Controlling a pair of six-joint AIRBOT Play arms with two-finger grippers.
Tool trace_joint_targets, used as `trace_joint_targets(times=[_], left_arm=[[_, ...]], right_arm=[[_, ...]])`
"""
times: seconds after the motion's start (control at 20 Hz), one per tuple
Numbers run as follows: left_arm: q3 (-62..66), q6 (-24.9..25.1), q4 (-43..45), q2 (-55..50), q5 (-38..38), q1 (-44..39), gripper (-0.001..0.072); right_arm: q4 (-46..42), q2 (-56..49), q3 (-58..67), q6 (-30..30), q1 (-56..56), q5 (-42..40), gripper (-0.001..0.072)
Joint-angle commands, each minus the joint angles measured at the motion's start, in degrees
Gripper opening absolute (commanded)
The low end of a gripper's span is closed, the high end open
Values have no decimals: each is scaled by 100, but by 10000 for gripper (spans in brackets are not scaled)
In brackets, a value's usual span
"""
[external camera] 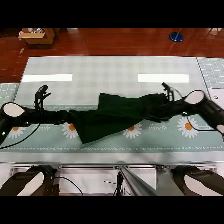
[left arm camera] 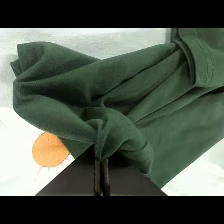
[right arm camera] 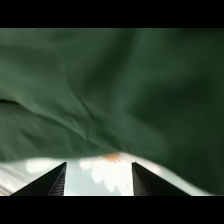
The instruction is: Fold the shirts.
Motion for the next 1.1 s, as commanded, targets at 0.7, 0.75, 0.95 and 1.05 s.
trace_joint_targets(times=[0.7, 0.75, 0.95, 1.05], left_arm=[[-4, 0, 0, -2, -7, -2, 22], [-4, 0, 2, -2, -7, -2, 22], [-4, 0, 0, -2, -9, -2, 22], [-4, 0, 0, -2, -9, -2, 21]], right_arm=[[1244, -702, -186, 131, 839, -1937, 284], [1244, -702, -186, 142, 839, -2028, 288], [1241, -702, -186, 249, 839, -2420, 377], [1241, -704, -186, 393, 839, -2601, 374]])
